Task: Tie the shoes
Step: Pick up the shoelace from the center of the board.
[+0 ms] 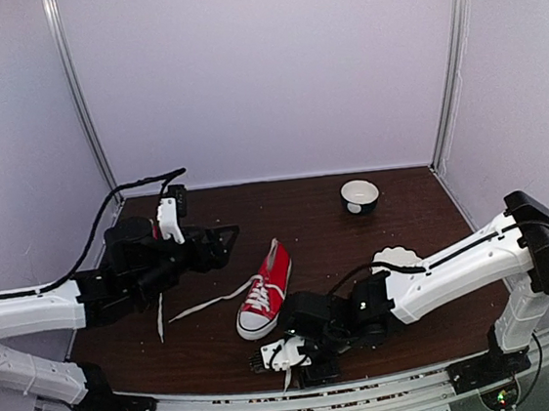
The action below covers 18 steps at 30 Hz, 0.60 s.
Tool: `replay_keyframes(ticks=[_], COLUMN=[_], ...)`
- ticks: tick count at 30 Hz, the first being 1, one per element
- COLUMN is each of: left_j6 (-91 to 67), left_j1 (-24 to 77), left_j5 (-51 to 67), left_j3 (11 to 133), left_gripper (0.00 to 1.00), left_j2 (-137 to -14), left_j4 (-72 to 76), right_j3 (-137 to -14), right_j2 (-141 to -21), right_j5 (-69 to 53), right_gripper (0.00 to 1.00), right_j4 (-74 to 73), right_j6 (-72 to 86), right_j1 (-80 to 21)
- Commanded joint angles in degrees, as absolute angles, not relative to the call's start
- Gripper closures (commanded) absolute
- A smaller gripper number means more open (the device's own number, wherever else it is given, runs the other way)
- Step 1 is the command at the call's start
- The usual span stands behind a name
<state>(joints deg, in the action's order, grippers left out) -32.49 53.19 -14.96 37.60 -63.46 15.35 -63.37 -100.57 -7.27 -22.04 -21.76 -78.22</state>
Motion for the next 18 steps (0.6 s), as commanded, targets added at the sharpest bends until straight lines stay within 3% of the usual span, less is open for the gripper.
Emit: replay_keyframes(ticks=[1,6,14,18], left_j6=[-27.7,-22.7,-21.5,-22.1], left_j1=[52.8,52.1,49.6,45.3], left_j5=[-10.0,-14.1,-10.8,-8.3], left_j3=[35.7,38.7,42.5,39.5], left_gripper=[0.11,0.15,0.07,0.07], left_j2=[-54.0,-50.4,-69.7,-73.2], left_j4=[-11.4,-27.8,-29.5,-25.6], right_j3=[-69.6,-74.0,-78.1,-78.3], right_j2=[-105.7,-109.4,-114.4,-114.8], right_j5=[-11.7,-12.9,-12.7,-11.9], right_gripper=[0.27,0.28,0.33,0.43], right_j4=[-30.0,-33.0,-38.5,-39.2], right_j6=[-28.1,-29.5,-30.7,-30.8], right_j1=[-78.7,-78.8,-78.8,-78.8])
